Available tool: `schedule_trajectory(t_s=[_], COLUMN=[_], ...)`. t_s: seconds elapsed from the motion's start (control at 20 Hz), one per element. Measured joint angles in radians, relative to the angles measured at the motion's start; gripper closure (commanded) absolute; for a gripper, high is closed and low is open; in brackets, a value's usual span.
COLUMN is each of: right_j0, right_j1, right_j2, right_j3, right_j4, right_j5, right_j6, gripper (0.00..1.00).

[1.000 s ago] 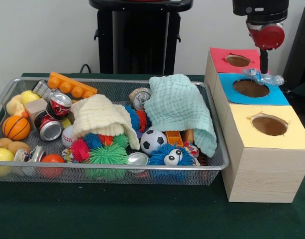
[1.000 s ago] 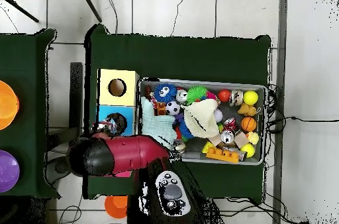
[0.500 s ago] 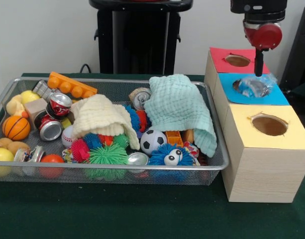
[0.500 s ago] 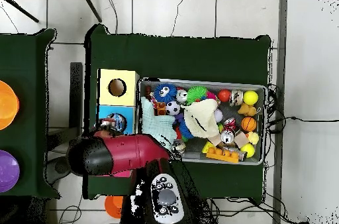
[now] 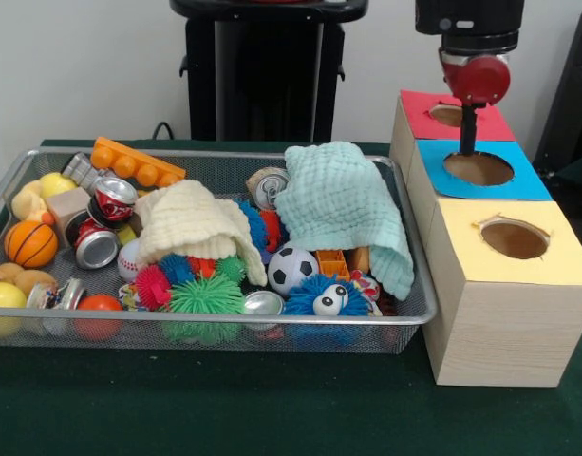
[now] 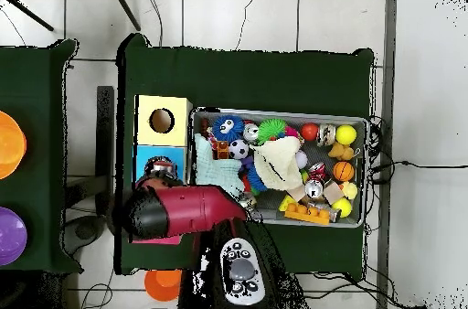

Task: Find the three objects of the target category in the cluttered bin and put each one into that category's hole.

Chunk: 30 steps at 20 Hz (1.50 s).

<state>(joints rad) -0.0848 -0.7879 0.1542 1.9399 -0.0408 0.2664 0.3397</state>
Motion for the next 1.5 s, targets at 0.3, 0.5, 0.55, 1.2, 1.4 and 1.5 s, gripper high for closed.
schedule_trajectory(t_s=[0.3, 0.5, 0.55, 1.2, 1.4, 1.5], right_j0=[-0.029, -0.039, -0.043, -0.228, -0.252, -0.254], right_j1=[0.037, 0.022, 0.013, -0.268, -0.312, -0.318], right_j2=[0.007, 0.014, 0.014, 0.084, 0.090, 0.092], right_j3=[-0.003, 0.000, 0.001, 0.062, 0.078, 0.084], right_j4=[0.000, 0.000, 0.000, 0.157, 0.212, 0.226], right_j5=[-0.004, -0.003, -0.003, 0.010, 0.010, 0.010], right_j6=[0.000, 0.000, 0.000, 0.000, 0.000, 0.000], gripper=[1.00, 1.00, 1.00, 1.00, 1.00, 1.00])
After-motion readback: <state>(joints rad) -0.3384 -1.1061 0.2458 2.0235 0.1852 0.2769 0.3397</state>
